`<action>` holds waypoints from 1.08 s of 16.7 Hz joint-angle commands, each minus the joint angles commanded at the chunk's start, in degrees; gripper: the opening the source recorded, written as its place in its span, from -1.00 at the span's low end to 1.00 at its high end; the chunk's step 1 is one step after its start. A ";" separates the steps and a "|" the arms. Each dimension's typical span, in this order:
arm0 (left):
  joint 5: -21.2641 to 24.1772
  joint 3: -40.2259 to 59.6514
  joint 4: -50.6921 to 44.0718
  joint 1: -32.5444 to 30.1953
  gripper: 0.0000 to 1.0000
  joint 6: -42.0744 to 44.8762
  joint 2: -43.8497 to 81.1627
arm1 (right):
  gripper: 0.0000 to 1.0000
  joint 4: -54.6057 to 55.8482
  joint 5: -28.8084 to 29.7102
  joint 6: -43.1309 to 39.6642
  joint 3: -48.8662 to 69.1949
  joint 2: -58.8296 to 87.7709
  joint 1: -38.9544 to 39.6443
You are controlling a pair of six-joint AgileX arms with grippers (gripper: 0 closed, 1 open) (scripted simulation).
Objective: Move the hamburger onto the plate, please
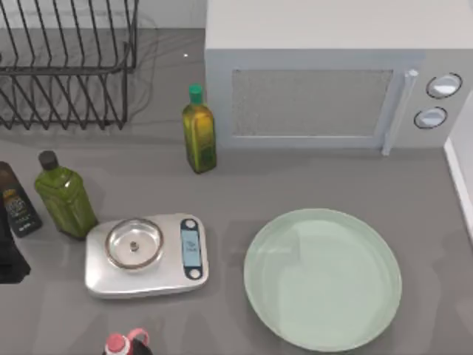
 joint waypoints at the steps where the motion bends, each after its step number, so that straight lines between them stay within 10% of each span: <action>1: 0.00 0.00 0.00 0.00 1.00 0.00 0.00 | 1.00 -3.50 -0.02 -3.53 2.54 5.06 0.16; 11: 0.00 0.00 0.00 0.00 1.00 0.00 0.00 | 1.00 -34.39 -0.02 -34.82 25.39 47.63 1.38; 18: 0.00 0.00 0.00 0.00 1.00 0.00 0.00 | 1.00 -39.25 0.01 -40.07 29.54 54.28 1.57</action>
